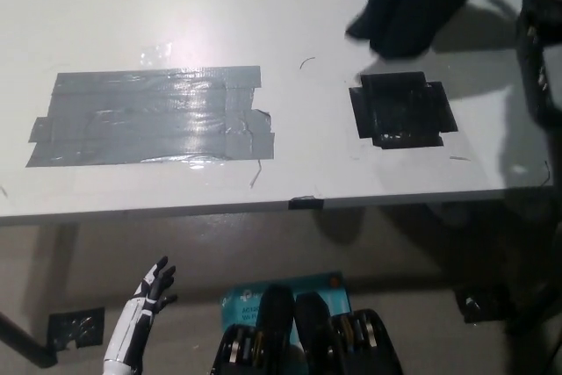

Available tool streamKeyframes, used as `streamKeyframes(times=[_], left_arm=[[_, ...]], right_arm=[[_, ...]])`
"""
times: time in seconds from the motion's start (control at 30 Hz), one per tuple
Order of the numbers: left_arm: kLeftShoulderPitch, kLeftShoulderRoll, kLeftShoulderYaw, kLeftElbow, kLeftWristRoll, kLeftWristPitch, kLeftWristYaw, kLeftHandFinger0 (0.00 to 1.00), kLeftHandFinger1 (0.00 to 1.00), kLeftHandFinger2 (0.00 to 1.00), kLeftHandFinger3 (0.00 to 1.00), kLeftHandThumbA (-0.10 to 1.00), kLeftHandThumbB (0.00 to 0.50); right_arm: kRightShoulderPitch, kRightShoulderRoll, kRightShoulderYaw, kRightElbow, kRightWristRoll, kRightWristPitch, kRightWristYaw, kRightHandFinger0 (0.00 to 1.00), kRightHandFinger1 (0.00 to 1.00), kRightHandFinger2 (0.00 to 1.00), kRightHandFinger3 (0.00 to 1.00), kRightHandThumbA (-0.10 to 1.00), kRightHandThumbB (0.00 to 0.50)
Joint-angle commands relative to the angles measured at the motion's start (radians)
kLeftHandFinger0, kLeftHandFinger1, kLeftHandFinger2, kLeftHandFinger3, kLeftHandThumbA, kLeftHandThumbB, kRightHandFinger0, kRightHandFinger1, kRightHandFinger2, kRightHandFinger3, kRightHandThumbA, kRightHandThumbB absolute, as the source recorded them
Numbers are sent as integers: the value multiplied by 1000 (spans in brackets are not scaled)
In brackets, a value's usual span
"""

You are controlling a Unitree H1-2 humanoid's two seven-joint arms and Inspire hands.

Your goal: A person hands a black t-shirt to the robot and rhe robot picks it up with its right hand and places it on the black spot on the desk infron tof it

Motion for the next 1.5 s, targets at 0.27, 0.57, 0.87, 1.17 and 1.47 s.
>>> streamKeyframes(times=[0.27,0.57,0.87,1.17,1.47], left_arm=[[-6,17,-12,-54,28,6,1,888,1000,1000,1000,1000,470],[-21,34,-20,-76,43,48,-15,931,1000,1000,1000,1000,500],[-38,48,-32,-87,71,83,-25,890,1000,1000,1000,1000,500],[-59,57,-26,-79,66,82,-27,889,1000,1000,1000,1000,500],[-51,54,-26,-57,66,36,-20,849,1000,996,1000,1000,493]], right_arm=[[57,-41,258,235,-100,-161,248,198,650,974,932,-90,167],[-56,-213,577,160,-131,112,983,1000,1000,1000,1000,449,499],[-152,-377,633,-86,-111,169,1148,1000,1000,1000,1000,545,499],[-249,-508,527,-371,85,264,1251,1000,1000,1000,1000,461,500],[-230,-593,416,-575,311,340,1285,1000,1000,1000,1000,310,500]])
